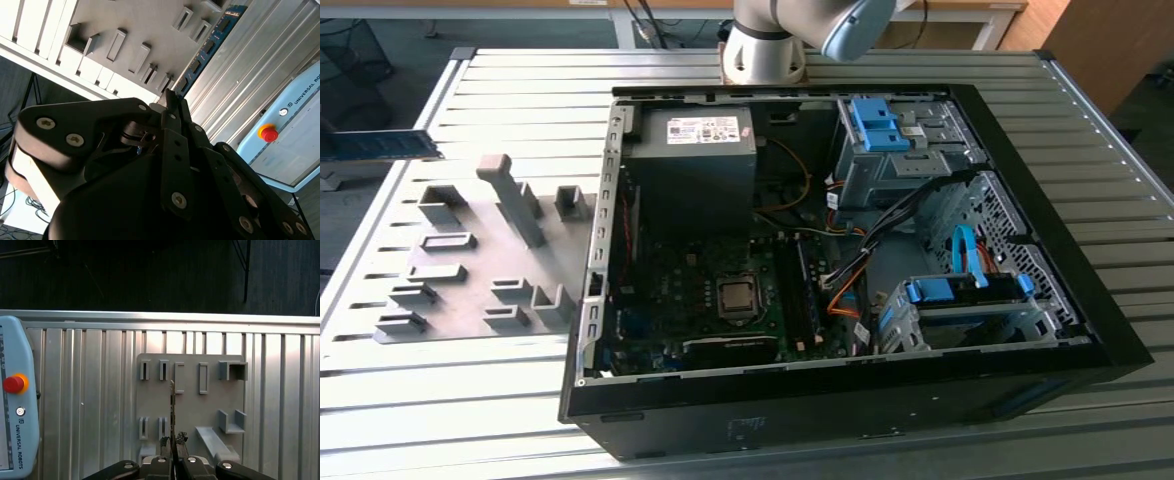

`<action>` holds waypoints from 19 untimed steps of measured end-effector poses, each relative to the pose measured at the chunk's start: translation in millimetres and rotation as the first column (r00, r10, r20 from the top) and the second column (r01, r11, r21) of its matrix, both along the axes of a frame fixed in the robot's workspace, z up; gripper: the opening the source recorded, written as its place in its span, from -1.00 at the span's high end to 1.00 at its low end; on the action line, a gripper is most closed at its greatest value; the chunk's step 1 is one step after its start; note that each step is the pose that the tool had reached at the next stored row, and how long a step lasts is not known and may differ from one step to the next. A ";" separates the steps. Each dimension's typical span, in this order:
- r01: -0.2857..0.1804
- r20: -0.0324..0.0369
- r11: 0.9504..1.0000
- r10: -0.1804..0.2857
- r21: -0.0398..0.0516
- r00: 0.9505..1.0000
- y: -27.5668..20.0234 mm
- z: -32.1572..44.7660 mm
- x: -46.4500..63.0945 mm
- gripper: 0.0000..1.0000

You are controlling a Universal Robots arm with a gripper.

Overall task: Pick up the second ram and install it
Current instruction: 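Pick up the second ram and move it above second insertion slot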

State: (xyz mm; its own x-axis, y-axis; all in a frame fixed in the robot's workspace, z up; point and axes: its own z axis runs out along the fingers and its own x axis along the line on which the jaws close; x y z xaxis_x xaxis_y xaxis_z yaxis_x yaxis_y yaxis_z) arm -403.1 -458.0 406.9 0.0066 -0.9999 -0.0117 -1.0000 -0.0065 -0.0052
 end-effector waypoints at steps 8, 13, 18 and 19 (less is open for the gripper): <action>0.000 0.000 1.000 0.000 0.000 1.000 0.0 0.0 5.3 0.72; 0.000 0.000 1.000 0.000 0.000 1.000 0.0 0.0 8.8 0.72; 0.000 0.000 1.000 0.000 0.000 1.000 0.0 0.0 12.1 0.72; 0.000 0.000 1.000 0.000 0.000 1.000 0.0 0.0 12.8 0.72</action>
